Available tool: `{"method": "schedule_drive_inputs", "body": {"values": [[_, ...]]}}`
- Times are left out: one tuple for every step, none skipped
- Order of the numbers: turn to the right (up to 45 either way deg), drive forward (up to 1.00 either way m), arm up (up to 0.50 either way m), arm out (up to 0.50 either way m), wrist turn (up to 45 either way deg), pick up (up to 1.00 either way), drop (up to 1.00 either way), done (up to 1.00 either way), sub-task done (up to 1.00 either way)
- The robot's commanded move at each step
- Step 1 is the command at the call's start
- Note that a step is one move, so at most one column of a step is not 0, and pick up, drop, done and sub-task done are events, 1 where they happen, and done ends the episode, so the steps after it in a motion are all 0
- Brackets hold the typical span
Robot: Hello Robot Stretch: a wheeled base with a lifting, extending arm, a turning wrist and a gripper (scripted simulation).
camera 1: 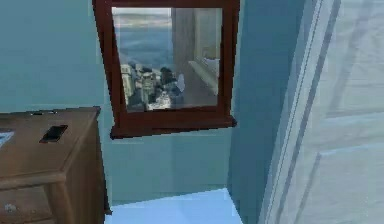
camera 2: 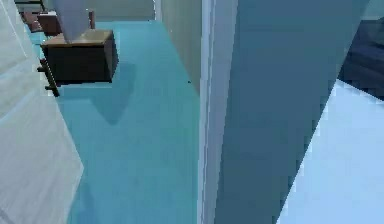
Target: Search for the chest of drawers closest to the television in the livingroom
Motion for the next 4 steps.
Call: {"method": "schedule_drive_inputs", "body": {"values": [[30.0, 0.00, 0.00, 0.00, 0.0, 0.00, 0.00, 0.00, 0.00], [0.0, 0.10, 0.00, 0.00, 0.0, 0.00, 0.00, 0.00, 0.00], [-45.0, 0.00, 0.00, 0.00, 0.0, 0.00, 0.00, 0.00, 0.00], [-42.0, 0.00, 0.00, 0.00, 0.0, 0.00, 0.00, 0.00, 0.00]]}}
